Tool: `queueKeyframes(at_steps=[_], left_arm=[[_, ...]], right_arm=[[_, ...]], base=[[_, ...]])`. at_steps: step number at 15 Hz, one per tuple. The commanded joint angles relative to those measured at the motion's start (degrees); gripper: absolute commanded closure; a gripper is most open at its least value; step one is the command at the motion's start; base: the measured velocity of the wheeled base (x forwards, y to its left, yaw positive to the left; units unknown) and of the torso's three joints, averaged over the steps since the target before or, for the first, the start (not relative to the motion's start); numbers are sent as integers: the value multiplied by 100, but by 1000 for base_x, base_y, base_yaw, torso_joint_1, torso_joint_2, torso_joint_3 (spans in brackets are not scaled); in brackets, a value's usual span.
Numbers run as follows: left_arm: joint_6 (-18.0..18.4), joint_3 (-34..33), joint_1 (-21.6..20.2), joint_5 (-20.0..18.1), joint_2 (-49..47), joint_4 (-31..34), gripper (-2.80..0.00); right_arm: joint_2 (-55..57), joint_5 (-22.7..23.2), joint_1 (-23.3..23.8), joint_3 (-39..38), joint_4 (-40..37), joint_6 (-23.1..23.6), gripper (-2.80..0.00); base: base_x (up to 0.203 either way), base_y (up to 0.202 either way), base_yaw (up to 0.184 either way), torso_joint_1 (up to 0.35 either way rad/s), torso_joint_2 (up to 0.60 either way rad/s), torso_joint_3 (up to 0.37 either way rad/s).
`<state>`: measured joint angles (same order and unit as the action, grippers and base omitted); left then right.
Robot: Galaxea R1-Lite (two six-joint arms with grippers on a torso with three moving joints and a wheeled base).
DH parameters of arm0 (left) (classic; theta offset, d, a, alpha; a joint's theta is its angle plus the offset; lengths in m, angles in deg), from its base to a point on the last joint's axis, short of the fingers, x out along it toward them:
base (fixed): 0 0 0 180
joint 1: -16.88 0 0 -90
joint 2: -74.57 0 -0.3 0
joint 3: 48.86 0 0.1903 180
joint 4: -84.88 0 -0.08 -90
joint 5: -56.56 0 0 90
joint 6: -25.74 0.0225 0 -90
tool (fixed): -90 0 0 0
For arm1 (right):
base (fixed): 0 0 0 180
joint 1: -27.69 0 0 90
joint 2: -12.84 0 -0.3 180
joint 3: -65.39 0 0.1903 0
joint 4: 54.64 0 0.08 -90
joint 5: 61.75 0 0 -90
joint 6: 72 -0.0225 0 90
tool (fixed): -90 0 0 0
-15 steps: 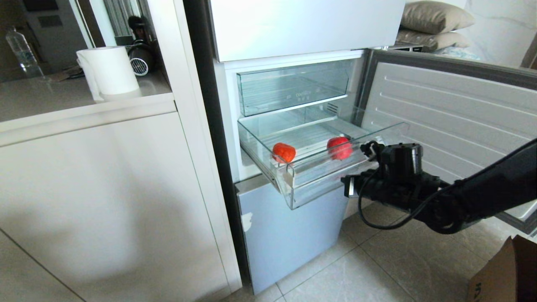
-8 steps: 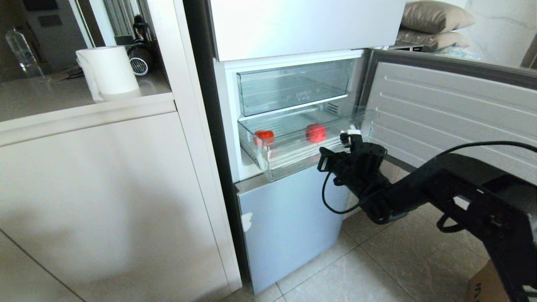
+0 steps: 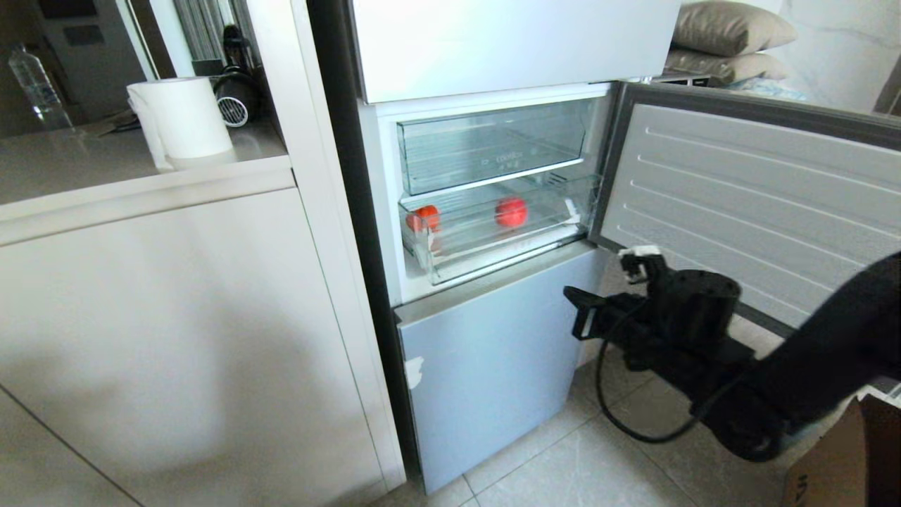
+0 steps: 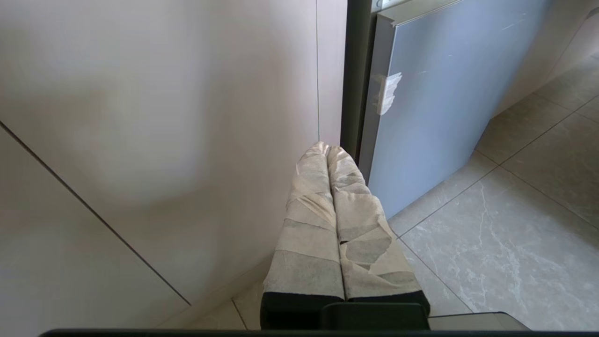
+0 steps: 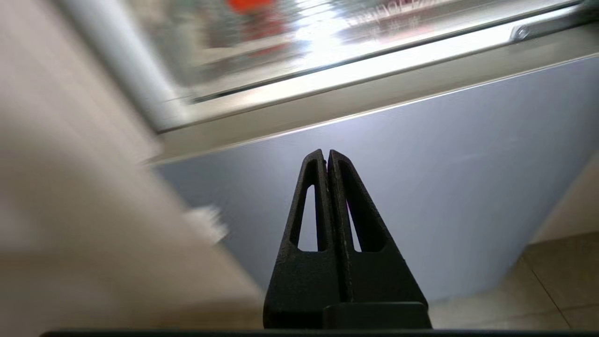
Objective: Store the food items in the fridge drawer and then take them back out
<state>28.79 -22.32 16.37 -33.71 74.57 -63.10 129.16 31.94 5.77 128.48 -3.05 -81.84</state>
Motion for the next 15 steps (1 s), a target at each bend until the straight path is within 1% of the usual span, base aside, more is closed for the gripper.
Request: queueKeyframes(at_steps=[1,3,4,5,6,7,8,9,10,11,12,13,14,15], left_arm=[[1,-1,-2,0,-9,5,0],[3,-1,-2,0,-9,5,0],[14,-1,-2,-12,-9,5,0],[201,-1,-2,-32,-9,12,0],[307,-18,-2,-24,-9,-14,0],[243,-37,-2,-17,-9,-95,0],[263,-55,-2,-67,-9,-130,0],[375,-112,-2,-123,-9,-277,0],[486,-102,-1,-195,-7,-615,0],[523,111,2,-333,-72,-850,0],[506,521,0,-556,-326,-948,0],[442,852,2,-770,-706,-997,0],[370,1237,3,-1093,-1301,-1029,0],[322,1562,3,-1455,-1906,-1052,0]], right_arm=[[-2279,121,-28,-1412,16,45,0],[-3556,129,-22,-2219,-345,179,0],[-4132,0,-14,-2469,-651,223,0],[-4742,-265,-7,-2652,-1087,263,0],[-5349,-603,-2,-2746,-1608,295,0],[-5944,-924,2,-2771,-2191,318,0],[-6585,-1201,4,-2747,-2895,334,0],[-7241,-1395,6,-2706,-3659,343,0],[-7864,-1528,5,-2644,-4469,348,0],[-8479,-1640,5,-2523,-5434,338,0],[-9062,-1744,5,-2350,-6556,321,0],[-9368,-1823,4,-2204,-7343,306,0],[-9527,-1909,7,-2056,-7763,285,0],[-9541,-1951,12,-2052,-7804,272,0]], base=[[0,0,0,0,0,0],[0,0,0,0,0,0],[0,0,0,0,0,0],[0,0,0,0,0,0],[0,0,0,0,0,0],[0,0,0,0,0,0],[0,0,0,0,0,0],[0,0,0,0,0,0],[0,0,0,0,0,0],[0,0,0,0,0,0],[0,0,0,0,0,0],[0,0,0,0,0,0],[0,0,0,0,0,0],[0,0,0,0,0,0]])
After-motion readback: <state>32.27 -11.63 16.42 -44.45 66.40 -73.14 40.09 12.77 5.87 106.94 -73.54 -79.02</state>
